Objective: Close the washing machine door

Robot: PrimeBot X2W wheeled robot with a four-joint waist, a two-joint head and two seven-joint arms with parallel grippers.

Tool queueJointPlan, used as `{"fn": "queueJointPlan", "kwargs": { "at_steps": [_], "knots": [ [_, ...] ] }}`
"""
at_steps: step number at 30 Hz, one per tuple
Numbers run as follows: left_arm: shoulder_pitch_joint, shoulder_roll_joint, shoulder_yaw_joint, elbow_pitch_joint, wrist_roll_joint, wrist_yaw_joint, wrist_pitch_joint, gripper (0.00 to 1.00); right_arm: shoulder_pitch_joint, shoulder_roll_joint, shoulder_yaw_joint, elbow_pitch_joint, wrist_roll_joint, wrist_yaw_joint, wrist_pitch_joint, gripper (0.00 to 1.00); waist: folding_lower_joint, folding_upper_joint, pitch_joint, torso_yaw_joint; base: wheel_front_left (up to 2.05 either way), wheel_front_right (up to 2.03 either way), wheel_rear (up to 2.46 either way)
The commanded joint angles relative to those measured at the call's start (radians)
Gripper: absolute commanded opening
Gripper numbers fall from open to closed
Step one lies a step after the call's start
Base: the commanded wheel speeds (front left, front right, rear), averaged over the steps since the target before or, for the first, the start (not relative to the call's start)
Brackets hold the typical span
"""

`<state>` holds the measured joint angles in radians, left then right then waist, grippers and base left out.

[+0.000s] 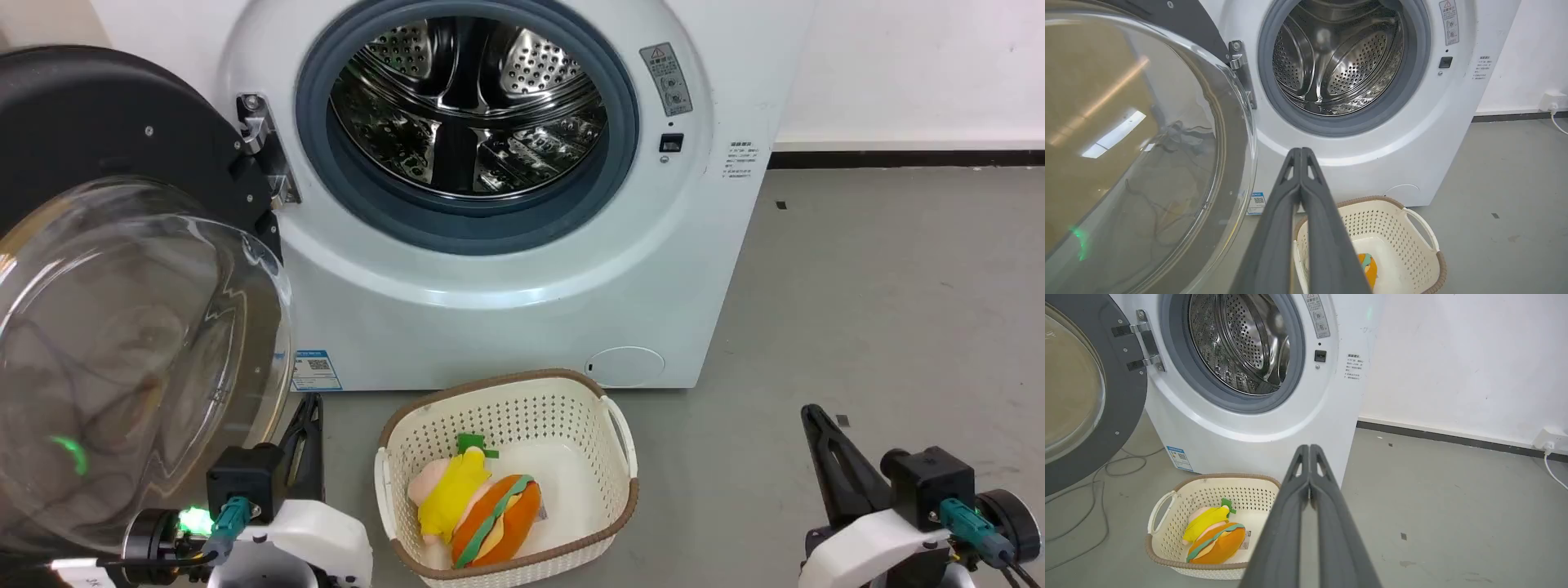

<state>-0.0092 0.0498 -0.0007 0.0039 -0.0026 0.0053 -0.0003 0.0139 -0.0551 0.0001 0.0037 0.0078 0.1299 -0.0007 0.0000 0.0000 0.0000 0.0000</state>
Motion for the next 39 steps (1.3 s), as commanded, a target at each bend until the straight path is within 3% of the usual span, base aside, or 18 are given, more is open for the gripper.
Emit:
{"fn": "queueJointPlan", "kwargs": {
  "at_steps": [1, 18, 19, 35, 36, 37, 39],
  "knots": [
    [0.009, 0.000, 0.001, -0.004, 0.003, -0.005, 0.000, 0.00, -0.014, 0.005, 0.000, -0.004, -0.008, 0.001, 0.001, 0.00, 0.0000, 0.0000, 0.000, 0.000, 0.00, 0.00, 0.00],
    [0.009, 0.000, 0.001, -0.004, 0.003, -0.005, 0.000, 0.00, -0.014, 0.005, 0.000, -0.004, -0.008, 0.001, 0.001, 0.00, 0.0000, 0.0000, 0.000, 0.000, 0.00, 0.00, 0.00],
    [0.000, 0.000, 0.000, 0.000, 0.000, 0.000, 0.000, 1.00, 0.000, 0.000, 0.000, 0.000, 0.000, 0.000, 0.000, 1.00, 0.0000, 0.0000, 0.000, 0.000, 0.00, 0.00, 0.00],
    [-0.005, 0.000, -0.019, 0.002, -0.009, 0.033, -0.029, 1.00, 0.005, 0.000, -0.015, -0.011, 0.052, 0.000, -0.029, 1.00, 0.0000, 0.0000, 0.004, 0.004, 0.00, 0.00, 0.00],
    [-0.006, 0.000, -0.020, 0.001, -0.009, 0.035, -0.031, 0.88, 0.005, 0.000, -0.016, -0.012, 0.056, 0.000, -0.031, 1.00, 0.0000, 0.0000, 0.004, 0.005, 0.00, 0.00, 0.00],
    [-0.007, 0.000, -0.022, -0.001, -0.009, 0.037, -0.033, 0.47, 0.005, 0.000, -0.017, -0.013, 0.059, 0.000, -0.033, 1.00, 0.0000, 0.0000, 0.004, 0.007, 0.00, 0.00, 0.00],
    [-0.009, 0.000, -0.025, -0.005, -0.009, 0.040, -0.037, 0.00, 0.006, 0.001, -0.019, -0.015, 0.066, 0.000, -0.037, 1.00, 0.0000, 0.0000, 0.005, 0.011, 0.00, 0.00, 0.00]
  ]
}}
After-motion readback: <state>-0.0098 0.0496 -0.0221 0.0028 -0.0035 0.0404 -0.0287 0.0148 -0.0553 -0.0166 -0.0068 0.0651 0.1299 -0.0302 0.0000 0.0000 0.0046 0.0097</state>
